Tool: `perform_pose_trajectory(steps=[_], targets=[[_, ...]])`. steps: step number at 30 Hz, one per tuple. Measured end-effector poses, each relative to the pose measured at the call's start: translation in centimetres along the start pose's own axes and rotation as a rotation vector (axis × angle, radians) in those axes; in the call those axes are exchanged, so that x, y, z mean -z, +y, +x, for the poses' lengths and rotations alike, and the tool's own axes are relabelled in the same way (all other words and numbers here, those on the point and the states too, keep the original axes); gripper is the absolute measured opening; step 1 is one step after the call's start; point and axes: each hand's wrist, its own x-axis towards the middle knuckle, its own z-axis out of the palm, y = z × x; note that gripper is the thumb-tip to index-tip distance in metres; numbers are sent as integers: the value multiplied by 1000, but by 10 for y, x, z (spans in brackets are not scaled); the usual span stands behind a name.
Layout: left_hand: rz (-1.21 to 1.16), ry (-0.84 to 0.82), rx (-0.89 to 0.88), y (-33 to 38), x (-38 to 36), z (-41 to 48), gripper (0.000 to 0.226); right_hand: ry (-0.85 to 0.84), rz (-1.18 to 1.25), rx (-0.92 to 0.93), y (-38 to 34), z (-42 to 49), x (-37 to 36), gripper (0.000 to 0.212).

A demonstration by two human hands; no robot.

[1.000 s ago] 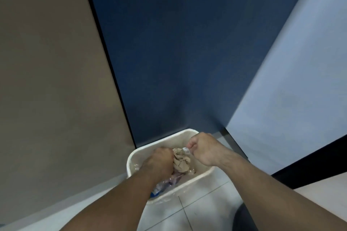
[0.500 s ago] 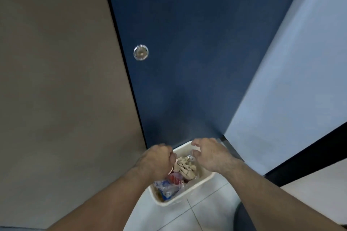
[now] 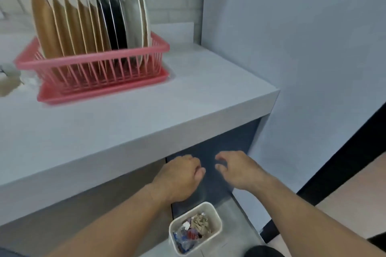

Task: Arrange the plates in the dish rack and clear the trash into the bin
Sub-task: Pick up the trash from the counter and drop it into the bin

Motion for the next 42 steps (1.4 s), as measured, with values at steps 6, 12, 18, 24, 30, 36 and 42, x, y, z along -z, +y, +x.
perform_pose_trajectory(steps=[6, 12, 18, 24, 30, 36, 42], targets=[[-10, 43, 17, 46, 114, -10, 36, 76, 26, 66, -46, -43, 108, 40], [18, 137, 73, 69, 179, -23, 41, 145, 3, 122, -84, -71, 176, 41], [2, 173, 98, 49, 210, -52, 42, 191, 11, 149, -129, -85, 187, 41], [-11, 219, 63, -11, 243, -83, 41, 217, 19, 142, -198, -87, 174, 41], [-21, 244, 51, -82, 272, -120, 38, 234, 63, 170, -273, -85, 149, 40], [-32, 247, 79, -138, 288, -143, 34, 215, 85, 257, -333, -71, 126, 39], [-32, 287, 156, -188, 297, -146, 34, 195, 62, 327, -371, -26, 109, 10]])
